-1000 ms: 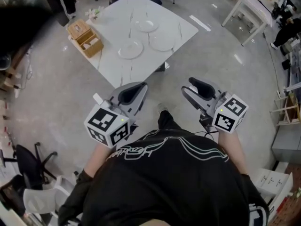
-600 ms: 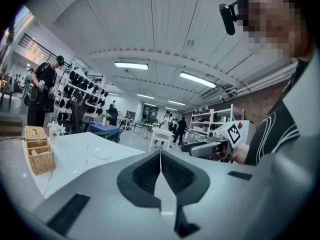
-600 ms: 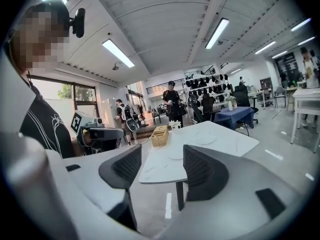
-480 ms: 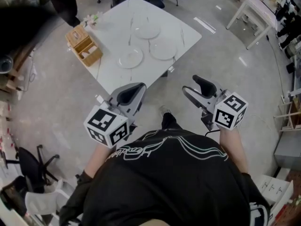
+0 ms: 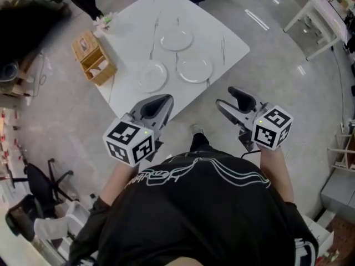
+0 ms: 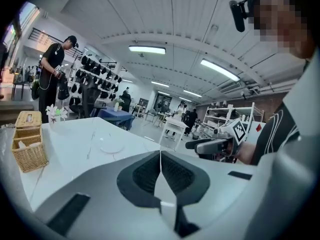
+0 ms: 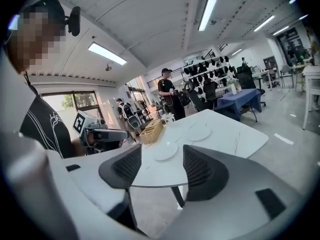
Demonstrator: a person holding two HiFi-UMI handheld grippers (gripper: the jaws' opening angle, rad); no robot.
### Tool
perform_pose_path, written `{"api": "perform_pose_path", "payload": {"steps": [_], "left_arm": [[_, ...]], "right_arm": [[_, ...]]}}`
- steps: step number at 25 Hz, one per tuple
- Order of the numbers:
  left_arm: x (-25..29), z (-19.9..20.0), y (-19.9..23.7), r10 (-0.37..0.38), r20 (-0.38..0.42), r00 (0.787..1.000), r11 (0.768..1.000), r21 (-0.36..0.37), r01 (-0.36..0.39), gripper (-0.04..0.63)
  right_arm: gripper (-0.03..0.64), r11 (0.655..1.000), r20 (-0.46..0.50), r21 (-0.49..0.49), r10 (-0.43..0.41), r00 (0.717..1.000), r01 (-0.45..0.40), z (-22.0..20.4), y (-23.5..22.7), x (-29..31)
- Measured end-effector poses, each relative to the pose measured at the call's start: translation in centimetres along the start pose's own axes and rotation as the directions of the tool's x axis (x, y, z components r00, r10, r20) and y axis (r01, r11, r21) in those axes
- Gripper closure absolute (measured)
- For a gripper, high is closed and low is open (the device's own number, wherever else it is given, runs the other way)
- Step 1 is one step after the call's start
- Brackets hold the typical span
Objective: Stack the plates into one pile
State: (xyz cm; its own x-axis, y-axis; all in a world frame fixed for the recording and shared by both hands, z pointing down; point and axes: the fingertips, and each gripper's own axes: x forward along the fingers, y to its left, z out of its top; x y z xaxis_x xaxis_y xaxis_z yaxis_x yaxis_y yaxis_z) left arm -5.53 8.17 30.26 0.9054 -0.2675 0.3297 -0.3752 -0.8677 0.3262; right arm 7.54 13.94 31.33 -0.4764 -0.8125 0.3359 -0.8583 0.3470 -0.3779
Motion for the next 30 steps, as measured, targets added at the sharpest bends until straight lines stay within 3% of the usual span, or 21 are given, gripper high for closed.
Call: {"api": "perform_pose_path", "payload": {"steps": [9, 16, 21, 25, 30], "left_arm": [[8.9, -0.6, 5.1, 0.128, -0.119, 0.985, 0.990, -0.047, -0.135, 0.568], [13.3, -1.7, 7.7, 0.198, -0.209, 0.958, 0.979, -0.015, -0.205, 0.568], [15.6, -2.9, 9.2, 0.256, -0.267, 0.929, 0.967, 0.073, -0.245, 0.568], [16.6, -4.7, 10.5, 0.297, -0.331, 0.896, 0.953, 0.155, -0.259, 0.568], [17.7, -6.7, 11.8, 0.291, -0.393, 0.872, 0.955, 0.166, -0.244, 0.568]], "right_arm": [[0.357, 0.995, -0.080, 0.029, 0.097, 0.992, -0.095, 1.8, -8.9, 4.3], [0.357, 0.991, -0.182, -0.042, 0.119, 0.976, -0.129, 0.8, -13.2, 7.5], [0.357, 0.987, -0.258, -0.087, 0.108, 0.960, -0.134, -0.7, -15.8, 8.5], [0.357, 0.989, -0.289, -0.046, 0.118, 0.950, -0.137, -1.7, -17.4, 9.4], [0.357, 0.991, -0.303, -0.026, 0.120, 0.945, -0.134, -2.6, -18.3, 10.6]]}}
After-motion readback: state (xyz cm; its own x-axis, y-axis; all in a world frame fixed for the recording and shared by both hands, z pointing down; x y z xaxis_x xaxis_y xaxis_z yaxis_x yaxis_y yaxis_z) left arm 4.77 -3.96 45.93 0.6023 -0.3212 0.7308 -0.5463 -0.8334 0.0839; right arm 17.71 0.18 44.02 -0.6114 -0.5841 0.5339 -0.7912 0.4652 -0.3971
